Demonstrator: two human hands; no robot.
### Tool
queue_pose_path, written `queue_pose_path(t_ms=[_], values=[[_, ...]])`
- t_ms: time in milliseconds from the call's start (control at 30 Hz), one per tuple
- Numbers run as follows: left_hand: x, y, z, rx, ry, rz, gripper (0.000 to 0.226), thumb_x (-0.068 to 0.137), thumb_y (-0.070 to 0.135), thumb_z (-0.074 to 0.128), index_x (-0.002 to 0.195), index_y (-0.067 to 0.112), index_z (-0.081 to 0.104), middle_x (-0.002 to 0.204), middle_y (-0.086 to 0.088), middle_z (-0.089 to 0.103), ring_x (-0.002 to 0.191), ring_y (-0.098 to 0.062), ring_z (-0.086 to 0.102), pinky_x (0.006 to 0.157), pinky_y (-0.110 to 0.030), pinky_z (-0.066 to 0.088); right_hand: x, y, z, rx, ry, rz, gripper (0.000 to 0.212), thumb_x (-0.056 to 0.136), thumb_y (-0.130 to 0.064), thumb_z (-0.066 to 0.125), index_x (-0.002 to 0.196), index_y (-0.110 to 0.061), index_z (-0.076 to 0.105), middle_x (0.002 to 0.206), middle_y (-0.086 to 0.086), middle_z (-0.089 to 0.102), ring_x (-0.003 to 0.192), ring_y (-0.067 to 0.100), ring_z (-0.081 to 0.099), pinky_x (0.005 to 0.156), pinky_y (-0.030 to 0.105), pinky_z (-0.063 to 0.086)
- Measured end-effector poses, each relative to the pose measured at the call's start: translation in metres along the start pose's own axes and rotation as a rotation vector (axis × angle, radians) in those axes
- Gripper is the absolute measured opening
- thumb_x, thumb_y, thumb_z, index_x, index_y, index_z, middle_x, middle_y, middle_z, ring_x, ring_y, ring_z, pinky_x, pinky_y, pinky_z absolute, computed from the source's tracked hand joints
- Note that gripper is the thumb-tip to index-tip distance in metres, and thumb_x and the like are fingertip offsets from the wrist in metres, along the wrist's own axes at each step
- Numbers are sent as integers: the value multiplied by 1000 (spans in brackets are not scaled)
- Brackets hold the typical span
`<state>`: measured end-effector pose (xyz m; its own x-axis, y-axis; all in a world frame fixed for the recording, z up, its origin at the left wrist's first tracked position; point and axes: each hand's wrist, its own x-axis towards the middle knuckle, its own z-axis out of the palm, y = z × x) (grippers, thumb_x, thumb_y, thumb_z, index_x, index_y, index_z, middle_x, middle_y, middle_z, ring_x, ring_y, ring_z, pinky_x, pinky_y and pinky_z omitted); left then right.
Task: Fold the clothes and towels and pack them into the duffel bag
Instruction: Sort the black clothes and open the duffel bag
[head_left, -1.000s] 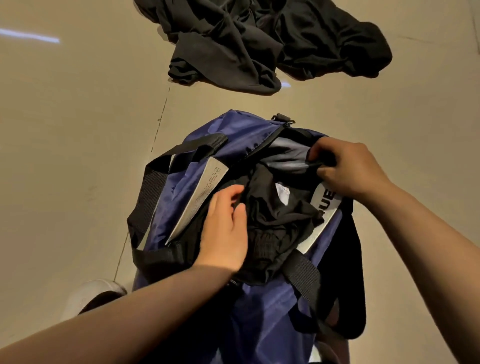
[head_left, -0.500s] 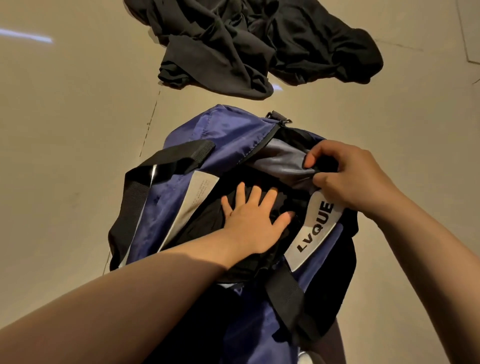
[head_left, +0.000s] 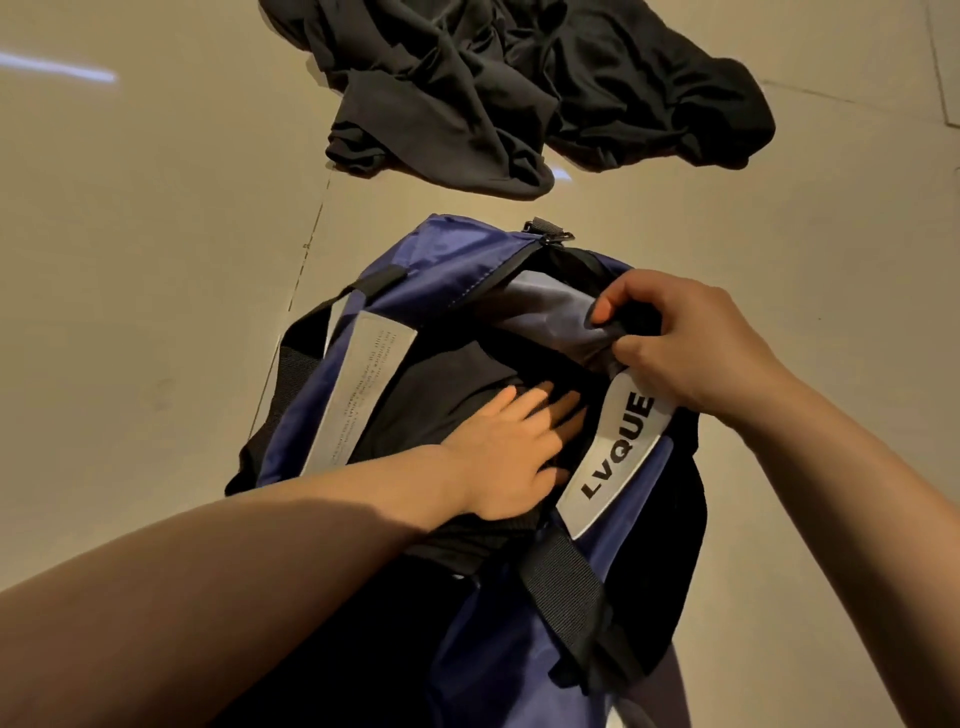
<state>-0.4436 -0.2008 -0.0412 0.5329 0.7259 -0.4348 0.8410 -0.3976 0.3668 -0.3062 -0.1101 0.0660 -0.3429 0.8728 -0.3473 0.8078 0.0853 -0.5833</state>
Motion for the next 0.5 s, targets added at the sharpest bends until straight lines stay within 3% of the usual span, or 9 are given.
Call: queue_pose_path(t_ms=[100,200,333,500], values=[[-8,4,4,140,-81,112,64,99,33,36,154,16,8,162,-3,-5,148,-28,-12,119,-43,-4,4,4,3,-60,48,22,29,80,-6,60,95,-32,62,97,0,63,81,22,59,60,28,47],[0,8,4,68,-40,-4,63,101,36,33,155,21,3,162,-3,-8,148,-26,-14,119,-44,-2,2,11,12,-135,32,44,36,82,-7,59,107,-33,62,104,3,65,89,25,59,72,32,49],[18,3,-4,-45,-6,-222,61,100,52,23,154,28,8,160,-5,9,145,-30,5,117,-45,8,-10,19,15,-135,-3,51,39,80,-6,59,104,-37,59,99,0,63,83,22,57,62,28,44],[20,2,-12,-16,-11,-185,61,101,51,25,154,24,12,157,-7,17,140,-33,13,115,-46,13,-9,19,11,-118,11,26,38,84,-7,60,110,-35,61,99,-5,59,83,16,55,59,15,40]])
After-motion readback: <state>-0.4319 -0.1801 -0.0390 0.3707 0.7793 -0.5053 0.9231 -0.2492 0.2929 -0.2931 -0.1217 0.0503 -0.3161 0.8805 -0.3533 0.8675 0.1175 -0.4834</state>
